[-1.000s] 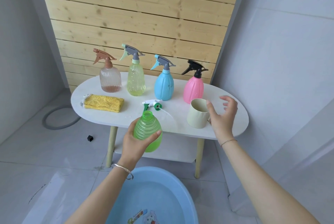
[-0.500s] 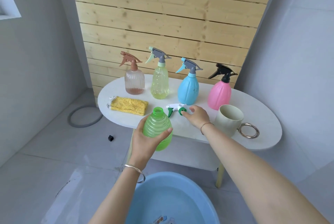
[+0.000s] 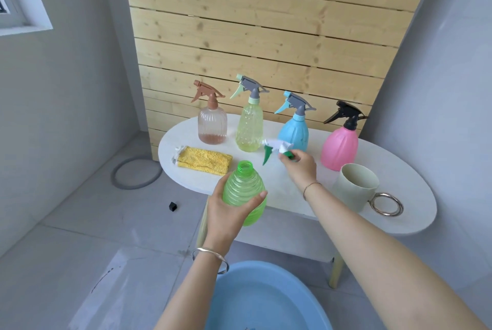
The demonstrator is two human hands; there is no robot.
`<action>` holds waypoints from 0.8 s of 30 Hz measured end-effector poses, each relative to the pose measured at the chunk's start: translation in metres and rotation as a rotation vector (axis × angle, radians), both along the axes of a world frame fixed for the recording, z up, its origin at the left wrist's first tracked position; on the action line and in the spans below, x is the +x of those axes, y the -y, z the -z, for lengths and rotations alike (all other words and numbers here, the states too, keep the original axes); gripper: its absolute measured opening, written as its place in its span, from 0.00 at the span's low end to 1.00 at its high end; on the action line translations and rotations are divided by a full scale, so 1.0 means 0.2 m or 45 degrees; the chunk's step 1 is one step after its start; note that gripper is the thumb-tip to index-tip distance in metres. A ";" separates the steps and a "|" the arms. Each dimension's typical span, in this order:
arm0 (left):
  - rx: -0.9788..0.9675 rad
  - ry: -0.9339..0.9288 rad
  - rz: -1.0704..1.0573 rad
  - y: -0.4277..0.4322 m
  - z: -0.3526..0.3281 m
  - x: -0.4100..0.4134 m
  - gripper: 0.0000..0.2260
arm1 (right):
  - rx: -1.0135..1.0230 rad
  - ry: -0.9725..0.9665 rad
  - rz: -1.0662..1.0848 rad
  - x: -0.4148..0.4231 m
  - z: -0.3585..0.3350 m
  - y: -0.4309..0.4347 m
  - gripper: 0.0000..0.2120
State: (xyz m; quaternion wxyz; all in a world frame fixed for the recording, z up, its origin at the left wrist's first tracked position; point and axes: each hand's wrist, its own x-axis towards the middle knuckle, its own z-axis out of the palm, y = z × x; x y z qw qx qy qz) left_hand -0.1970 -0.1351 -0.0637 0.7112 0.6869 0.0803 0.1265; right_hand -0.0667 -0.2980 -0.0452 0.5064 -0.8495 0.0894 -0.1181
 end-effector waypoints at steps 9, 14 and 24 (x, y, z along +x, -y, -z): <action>0.090 0.054 0.133 0.12 -0.08 0.13 0.28 | 1.097 0.145 -0.275 -0.15 -0.71 0.11 0.03; 0.166 0.127 0.206 0.23 -0.12 0.29 0.28 | 1.146 0.291 -0.298 -0.19 -0.87 0.13 0.01; 0.206 0.119 0.229 0.31 -0.02 0.39 0.28 | 1.110 0.460 -0.252 -0.12 -0.85 0.13 0.12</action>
